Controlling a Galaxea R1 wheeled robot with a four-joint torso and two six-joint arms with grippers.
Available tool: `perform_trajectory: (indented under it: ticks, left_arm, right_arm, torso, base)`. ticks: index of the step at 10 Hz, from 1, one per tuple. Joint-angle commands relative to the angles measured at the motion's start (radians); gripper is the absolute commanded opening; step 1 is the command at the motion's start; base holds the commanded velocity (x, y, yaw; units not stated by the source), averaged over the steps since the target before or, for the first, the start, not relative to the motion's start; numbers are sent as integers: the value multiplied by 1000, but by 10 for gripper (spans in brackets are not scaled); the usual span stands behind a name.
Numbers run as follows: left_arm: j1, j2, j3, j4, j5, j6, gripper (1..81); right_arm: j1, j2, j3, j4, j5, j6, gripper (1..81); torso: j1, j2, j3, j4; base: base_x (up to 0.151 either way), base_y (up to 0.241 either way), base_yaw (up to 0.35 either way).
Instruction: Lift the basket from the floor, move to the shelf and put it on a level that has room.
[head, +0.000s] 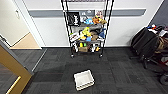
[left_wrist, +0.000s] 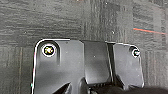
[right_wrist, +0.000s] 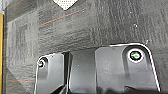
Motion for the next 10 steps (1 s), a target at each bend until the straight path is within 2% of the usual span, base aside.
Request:
perform_trajectory:
  ticks: [1, 10]
  left_arm:
    - [-46, -17, 12, -7, 56, -2, 811]
    - [-40, -19, 12, -7, 56, -2, 811]
  right_arm:
    - [55, -14, 8, 3, -49, 1, 811]
    - [56, -19, 8, 6, -49, 1, 811]
  torso:
    - [0, 0, 0, 0]
    - [1, 1, 0, 0]
  base:
    - [110, 0, 0]
    - [112, 0, 0]
